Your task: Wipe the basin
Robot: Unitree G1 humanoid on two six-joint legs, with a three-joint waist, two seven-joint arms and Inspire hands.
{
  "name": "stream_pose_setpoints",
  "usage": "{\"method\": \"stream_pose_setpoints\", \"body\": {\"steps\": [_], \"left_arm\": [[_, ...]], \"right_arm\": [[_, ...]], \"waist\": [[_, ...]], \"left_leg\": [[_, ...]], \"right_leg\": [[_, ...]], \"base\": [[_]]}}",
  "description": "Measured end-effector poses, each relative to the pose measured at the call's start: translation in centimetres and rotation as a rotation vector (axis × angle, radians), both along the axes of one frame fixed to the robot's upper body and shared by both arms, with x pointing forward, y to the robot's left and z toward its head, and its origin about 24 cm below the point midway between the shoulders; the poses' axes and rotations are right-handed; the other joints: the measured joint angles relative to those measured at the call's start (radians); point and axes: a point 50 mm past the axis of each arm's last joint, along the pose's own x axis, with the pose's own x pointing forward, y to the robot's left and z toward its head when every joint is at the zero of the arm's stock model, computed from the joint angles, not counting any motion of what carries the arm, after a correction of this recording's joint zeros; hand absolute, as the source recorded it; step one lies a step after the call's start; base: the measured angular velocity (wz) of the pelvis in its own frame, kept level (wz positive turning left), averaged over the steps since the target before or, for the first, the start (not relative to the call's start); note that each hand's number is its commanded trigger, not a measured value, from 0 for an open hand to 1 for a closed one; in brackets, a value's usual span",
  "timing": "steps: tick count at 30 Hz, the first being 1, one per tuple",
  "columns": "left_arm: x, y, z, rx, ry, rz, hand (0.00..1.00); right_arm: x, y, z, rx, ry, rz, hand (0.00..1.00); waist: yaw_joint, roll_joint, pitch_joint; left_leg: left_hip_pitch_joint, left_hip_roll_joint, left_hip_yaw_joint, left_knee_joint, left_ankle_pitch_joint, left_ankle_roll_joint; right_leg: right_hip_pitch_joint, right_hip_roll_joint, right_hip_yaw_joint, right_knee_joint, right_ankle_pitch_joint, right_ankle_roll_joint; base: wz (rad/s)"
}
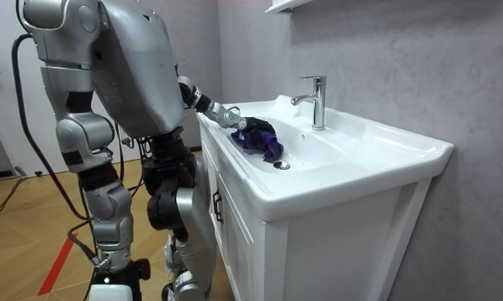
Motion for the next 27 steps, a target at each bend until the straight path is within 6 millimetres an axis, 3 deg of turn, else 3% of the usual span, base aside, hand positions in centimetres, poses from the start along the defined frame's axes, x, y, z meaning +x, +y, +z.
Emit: {"method": "stream_pose_setpoints", "body": {"steps": [4, 6, 13, 19, 27], "left_arm": [[0.9, -0.9, 0.1, -0.039, -0.019, -0.014, 1.00], [1.3, -1.3, 0.2, -0.054, -0.026, -0.018, 1.00], [2.1, -2.6, 0.2, -0.086, -0.036, -0.035, 1.00], [3.6, -4.0, 0.5, -0.120, -0.033, -0.056, 1.00], [4.3, -5.0, 0.8, -0.168, -0.040, -0.053, 1.00]], "right_arm": [[0.1, 0.1, 0.0, 0.005, -0.015, -0.033, 0.00], [0.1, 0.1, 0.0, 0.006, -0.015, -0.034, 0.00], [-0.3, 0.2, 0.0, 0.006, 0.001, -0.034, 0.00], [0.2, 0.3, -0.1, 0.013, -0.005, -0.032, 0.00], [0.8, 0.8, -0.2, 0.039, -0.003, 0.028, 0.00]], "waist": [[-0.014, 0.004, 0.0022], [-0.016, 0.006, 0.0049], [-0.073, 0.020, 0.0129], [-0.116, 0.021, 0.0137], [-0.120, 0.028, 0.0161]], "left_leg": [[-0.025, -0.007, 0.011, -0.011, -0.008, 0.010], [-0.029, -0.008, 0.015, -0.011, -0.009, 0.011], [-0.034, -0.008, 0.015, -0.011, -0.011, 0.020], [-0.043, -0.009, 0.015, -0.016, -0.013, 0.019], [-0.045, -0.010, 0.013, -0.017, -0.017, 0.022]], "right_leg": [[-0.028, -0.006, -0.013, -0.003, 0.021, 0.013], [-0.032, -0.006, -0.010, -0.007, 0.028, 0.009], [-0.033, -0.006, -0.008, -0.011, 0.027, 0.006], [-0.048, -0.005, -0.008, -0.005, 0.019, 0.005], [-0.047, -0.008, -0.011, -0.006, 0.013, 0.008]], "base": [[-0.04], [-0.07], [0.03], [-0.01], [0.03]]}}
